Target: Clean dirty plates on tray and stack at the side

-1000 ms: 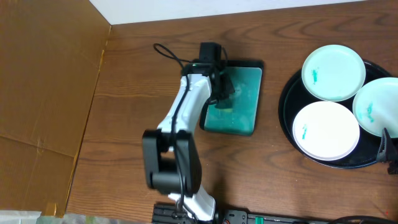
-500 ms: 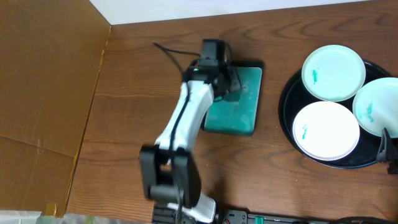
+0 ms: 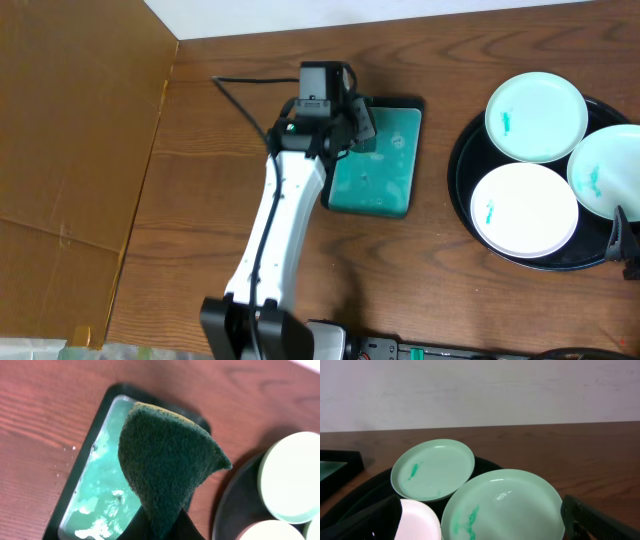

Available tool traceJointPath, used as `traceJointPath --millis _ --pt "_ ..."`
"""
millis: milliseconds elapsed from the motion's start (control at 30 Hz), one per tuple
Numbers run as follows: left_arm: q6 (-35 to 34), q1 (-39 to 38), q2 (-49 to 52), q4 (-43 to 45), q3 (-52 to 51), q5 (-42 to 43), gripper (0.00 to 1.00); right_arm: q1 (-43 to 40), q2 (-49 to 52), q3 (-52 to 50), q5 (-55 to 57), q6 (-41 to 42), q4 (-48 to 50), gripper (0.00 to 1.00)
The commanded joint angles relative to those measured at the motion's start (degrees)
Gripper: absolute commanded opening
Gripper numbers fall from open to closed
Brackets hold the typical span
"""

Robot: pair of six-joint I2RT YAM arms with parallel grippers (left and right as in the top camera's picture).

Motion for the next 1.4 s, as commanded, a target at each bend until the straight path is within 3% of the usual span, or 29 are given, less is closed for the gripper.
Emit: traceJointPath --millis 0,133,267,600,767,967,1167,1367 --pt "0.46 -0.11 3.19 -0.15 -1.99 -3.52 0.07 -0.57 -0.22 -0.09 -0.22 -0.74 -0.22 1.0" --pt "0.44 -0.04 10.34 3.63 -6.43 -5.22 0.07 -0.57 -0.22 -0.09 -0.22 -0.74 -0.22 0.99" --pt "0.5 -0.04 13.35 3.21 -5.81 -1.29 0.07 -0.57 -0.22 -0.09 -0.22 -0.74 -0.22 0.99" --pt "0.42 -5.09 -5.01 -1.68 -2.64 4.22 0.07 -0.57 -0.22 -0.09 -0.22 -0.74 -0.22 0.99" --pt "-6.03 -13.2 -7.41 -1.66 -3.74 4.57 0.07 -0.57 -0.22 -0.09 -0.22 -0.74 -0.2 0.99" --pt "-12.63 -25.33 0.44 1.88 -8.31 4.57 0.07 -0.57 -0.22 -0.09 -0.22 -0.74 -0.2 0.99" --pt "-3.45 -33.24 12.55 7.78 -8.79 4.59 0.07 -0.57 -0.22 -0.09 -0.22 -0.72 -0.22 0.99" --pt "-2.93 -37.57 17.64 12.63 -8.79 4.81 0.07 -0.57 -0.22 -0.09 -0.22 -0.74 -0.22 0.99"
